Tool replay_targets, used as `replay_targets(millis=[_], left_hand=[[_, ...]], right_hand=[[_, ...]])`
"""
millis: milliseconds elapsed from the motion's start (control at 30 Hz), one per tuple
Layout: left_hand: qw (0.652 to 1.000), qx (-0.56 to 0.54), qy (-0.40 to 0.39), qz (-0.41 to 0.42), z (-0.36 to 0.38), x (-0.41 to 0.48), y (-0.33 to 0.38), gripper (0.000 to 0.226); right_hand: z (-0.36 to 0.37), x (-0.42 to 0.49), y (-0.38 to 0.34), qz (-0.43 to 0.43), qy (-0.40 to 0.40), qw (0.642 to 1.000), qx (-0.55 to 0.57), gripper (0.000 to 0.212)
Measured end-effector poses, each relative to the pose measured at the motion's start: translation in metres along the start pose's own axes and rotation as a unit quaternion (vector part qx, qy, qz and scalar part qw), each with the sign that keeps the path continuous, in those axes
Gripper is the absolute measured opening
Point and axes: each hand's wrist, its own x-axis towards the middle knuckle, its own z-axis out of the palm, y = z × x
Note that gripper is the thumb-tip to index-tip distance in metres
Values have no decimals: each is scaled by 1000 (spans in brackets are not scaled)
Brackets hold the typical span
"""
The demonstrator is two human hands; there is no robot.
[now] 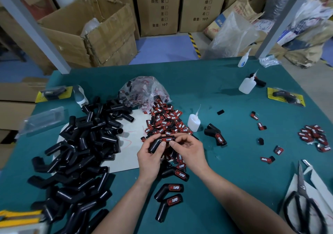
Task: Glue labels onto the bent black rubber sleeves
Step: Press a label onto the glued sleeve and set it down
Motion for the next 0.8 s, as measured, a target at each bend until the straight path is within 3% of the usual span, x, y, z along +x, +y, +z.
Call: replay_targets(millis=[233, 500, 633, 800], left_hand=[[1000, 10, -4, 6, 0, -1, -1, 33], [1000, 19, -11, -11, 0, -1, -2, 34], [999, 37, -27, 11, 0, -1, -3, 35], [998, 44, -44, 18, -1, -3, -6, 35]], right_hand=[[-1, 3, 0, -6, -18, 1000, 18, 7], [-2, 3, -1, -29, -53, 998, -25, 27], [-2, 1, -1, -39, -77, 993, -78, 6], [-2, 1, 4, -67, -55, 993, -81, 28]])
